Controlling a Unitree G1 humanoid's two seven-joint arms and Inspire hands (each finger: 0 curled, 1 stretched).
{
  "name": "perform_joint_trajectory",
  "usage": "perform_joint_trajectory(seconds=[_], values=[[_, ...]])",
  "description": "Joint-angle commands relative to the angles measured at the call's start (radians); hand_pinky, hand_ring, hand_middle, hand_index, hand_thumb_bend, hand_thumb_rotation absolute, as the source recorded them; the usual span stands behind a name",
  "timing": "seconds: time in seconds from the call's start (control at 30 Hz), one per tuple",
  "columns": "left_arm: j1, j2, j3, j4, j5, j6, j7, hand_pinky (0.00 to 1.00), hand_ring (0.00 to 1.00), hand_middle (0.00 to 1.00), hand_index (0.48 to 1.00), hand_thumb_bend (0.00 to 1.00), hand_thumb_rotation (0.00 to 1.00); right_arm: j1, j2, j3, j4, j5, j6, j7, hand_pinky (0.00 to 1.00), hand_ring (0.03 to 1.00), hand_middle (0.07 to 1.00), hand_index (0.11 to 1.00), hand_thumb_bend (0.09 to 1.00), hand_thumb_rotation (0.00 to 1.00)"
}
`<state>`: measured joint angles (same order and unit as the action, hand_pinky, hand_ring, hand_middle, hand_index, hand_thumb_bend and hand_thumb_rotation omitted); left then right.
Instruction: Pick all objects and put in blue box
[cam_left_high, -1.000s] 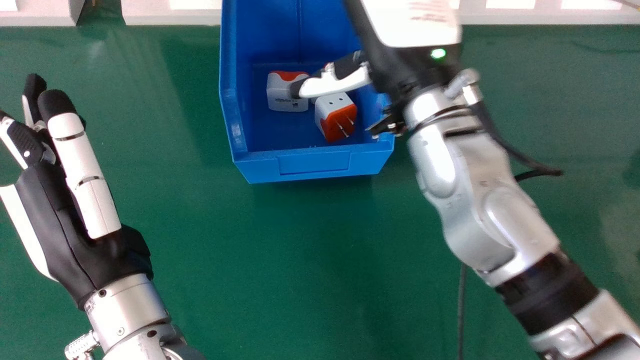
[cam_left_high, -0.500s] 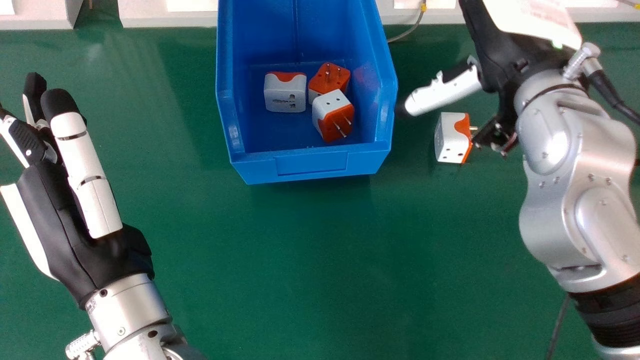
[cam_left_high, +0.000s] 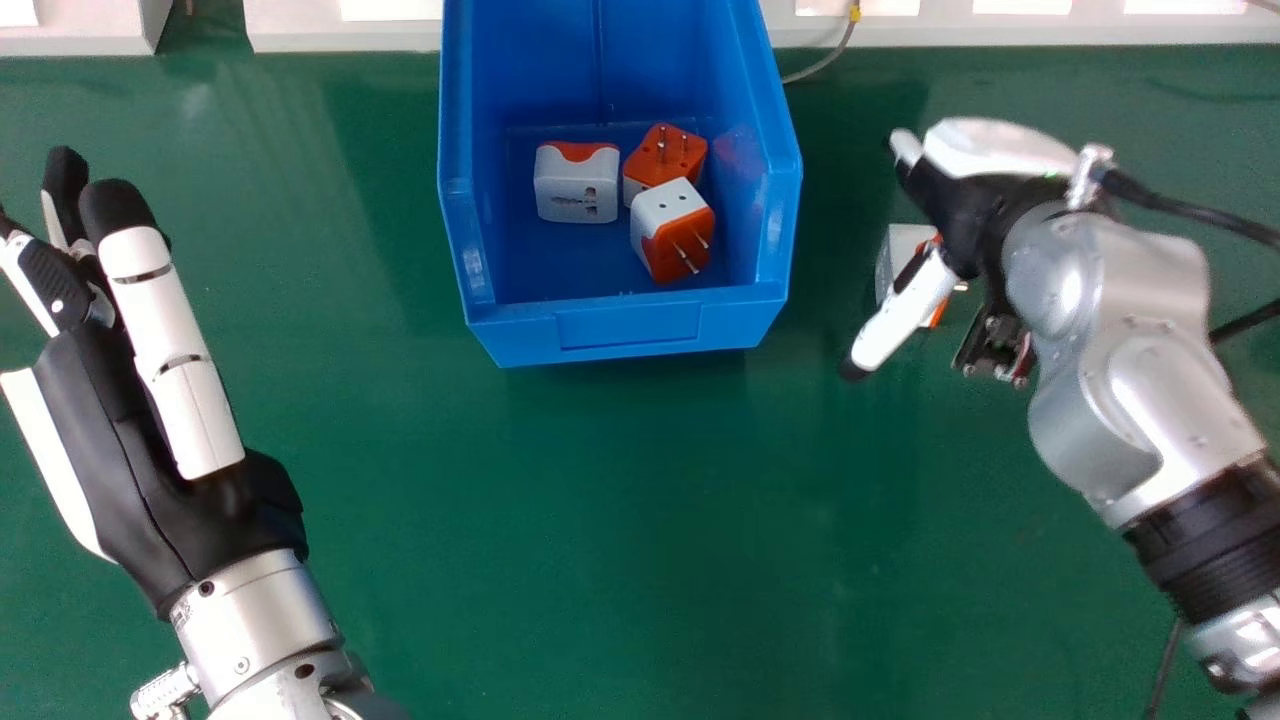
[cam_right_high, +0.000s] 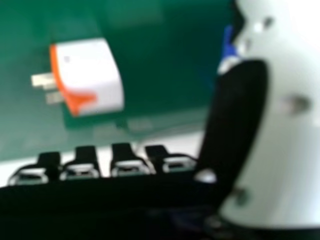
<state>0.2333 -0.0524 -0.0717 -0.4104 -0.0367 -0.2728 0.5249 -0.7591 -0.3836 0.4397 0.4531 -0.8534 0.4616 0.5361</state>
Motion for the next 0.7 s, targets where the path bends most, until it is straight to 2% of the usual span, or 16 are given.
perform_joint_trajectory(seconds=[0.0,0.07,0.13,0.23,0.3,0.33,0.37,0.4,0.47,0.5,0.53,0.67], values=[[0.01,-0.091,-0.002,-0.016,0.016,-0.012,0.007,0.95,0.98,0.97,0.946,0.54,0.83,-0.044,0.018,0.0,0.072,0.026,-0.039,-0.054,0.99,1.0,1.0,0.998,1.0,0.23],[0.01,-0.09,-0.003,-0.017,0.018,-0.012,0.008,0.94,0.97,0.97,0.945,0.54,0.83,-0.052,0.035,0.007,0.136,0.04,-0.063,-0.087,0.86,1.0,1.0,0.977,1.0,0.2],[0.009,-0.087,-0.001,-0.012,0.016,-0.021,0.006,0.95,0.97,0.97,0.942,0.53,0.83,-0.065,0.053,0.018,0.209,0.049,-0.086,-0.119,0.73,1.0,1.0,0.933,1.0,0.17],[0.011,-0.087,-0.001,-0.014,0.013,-0.024,0.004,0.95,0.97,0.96,0.942,0.53,0.83,-0.075,0.081,0.02,0.337,0.069,-0.141,-0.203,0.7,0.991,1.0,0.881,1.0,0.14],[0.011,-0.09,-0.001,-0.017,0.012,-0.022,0.008,0.95,0.97,0.96,0.942,0.53,0.83,-0.077,0.096,0.016,0.413,0.09,-0.186,-0.271,0.69,0.965,0.998,0.852,0.992,0.11],[0.012,-0.091,-0.001,-0.018,0.013,-0.02,0.009,0.94,0.97,0.96,0.938,0.54,0.82,-0.083,0.103,0.012,0.444,0.102,-0.199,-0.293,0.55,0.746,0.83,0.794,0.929,0.06],[0.013,-0.09,-0.002,-0.02,0.015,-0.018,0.008,0.94,0.96,0.96,0.937,0.54,0.82,-0.098,0.113,0.01,0.485,0.111,-0.205,-0.308,0.48,0.628,0.726,0.753,0.784,0.04],[0.014,-0.089,-0.002,-0.022,0.014,-0.016,0.007,0.94,0.96,0.96,0.938,0.54,0.83,-0.109,0.123,0.003,0.518,0.124,-0.211,-0.33,0.43,0.539,0.642,0.684,0.685,0.02],[0.015,-0.087,-0.003,-0.026,0.01,-0.012,0.005,0.94,0.97,0.96,0.939,0.54,0.83,-0.11,0.132,-0.014,0.548,0.151,-0.24,-0.392,0.39,0.486,0.589,0.628,0.624,0.01],[0.015,-0.087,-0.003,-0.027,0.01,-0.01,0.005,0.94,0.97,0.96,0.94,0.54,0.83,-0.103,0.131,-0.018,0.546,0.159,-0.254,-0.42,0.36,0.465,0.56,0.55,0.571,0.01],[0.015,-0.087,-0.003,-0.026,0.008,-0.012,0.003,0.95,0.97,0.96,0.94,0.54,0.83,-0.097,0.129,-0.018,0.54,0.165,-0.264,-0.439,0.37,0.465,0.552,0.515,0.551,0.0],[0.014,-0.084,-0.003,-0.022,0.012,-0.014,0.0,0.95,0.97,0.97,0.936,0.53,0.83,-0.089,0.126,-0.019,0.533,0.18,-0.284,-0.483,0.39,0.448,0.518,0.496,0.527,0.0]])
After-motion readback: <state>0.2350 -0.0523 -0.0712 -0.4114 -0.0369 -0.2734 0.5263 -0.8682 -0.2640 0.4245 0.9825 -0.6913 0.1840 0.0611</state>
